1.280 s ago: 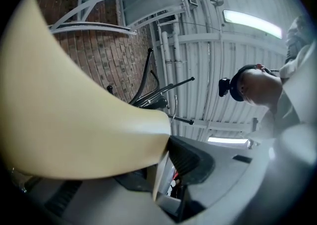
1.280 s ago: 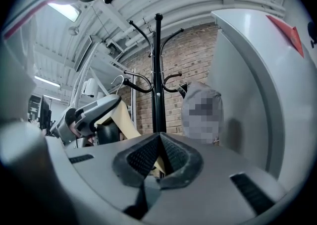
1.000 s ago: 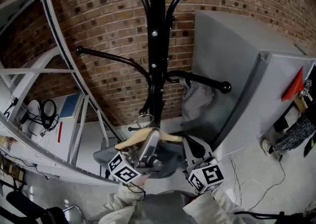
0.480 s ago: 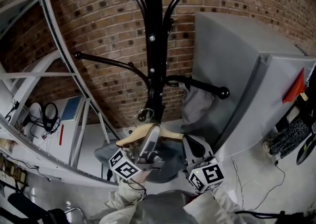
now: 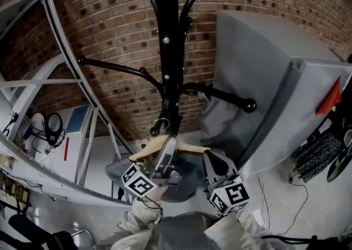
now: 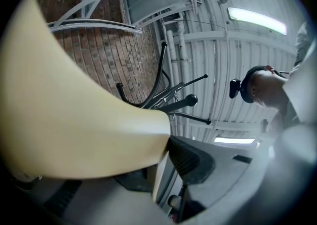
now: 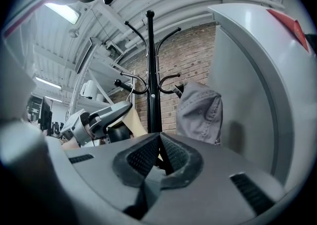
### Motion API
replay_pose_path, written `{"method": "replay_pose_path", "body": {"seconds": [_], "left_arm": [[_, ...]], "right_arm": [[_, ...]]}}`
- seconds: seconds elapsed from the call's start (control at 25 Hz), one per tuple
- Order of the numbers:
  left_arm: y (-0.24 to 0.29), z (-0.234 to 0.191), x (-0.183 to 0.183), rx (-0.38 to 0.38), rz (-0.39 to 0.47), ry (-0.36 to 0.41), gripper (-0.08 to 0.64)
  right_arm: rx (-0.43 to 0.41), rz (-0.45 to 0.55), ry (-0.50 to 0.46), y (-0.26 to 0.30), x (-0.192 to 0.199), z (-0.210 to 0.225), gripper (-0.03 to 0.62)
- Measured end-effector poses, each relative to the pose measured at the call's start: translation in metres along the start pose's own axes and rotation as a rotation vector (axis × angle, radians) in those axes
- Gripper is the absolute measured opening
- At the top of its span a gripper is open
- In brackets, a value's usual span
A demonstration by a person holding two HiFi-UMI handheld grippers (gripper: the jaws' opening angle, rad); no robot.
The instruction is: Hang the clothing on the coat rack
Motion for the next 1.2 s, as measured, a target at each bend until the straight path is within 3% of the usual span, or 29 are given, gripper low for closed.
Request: {"method": "replay_pose_path", "body": {"seconds": [1.2], "left_arm": [[0.004,-0.024,0.018,-0.023,0.012,-0.025,0.107]], "right_arm": [[0.026,-0.031,0.032,-0.007,0.011,0.023,0.025]]}}
Point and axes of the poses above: the fingertips, and each gripper's own axes: y forward along the fingers, z to its right, x out of its underside, the point moved 2 cm from there along -y, backward along the fingers, and after that the axes turned 12 degrees about y, right-handed, at the moved point
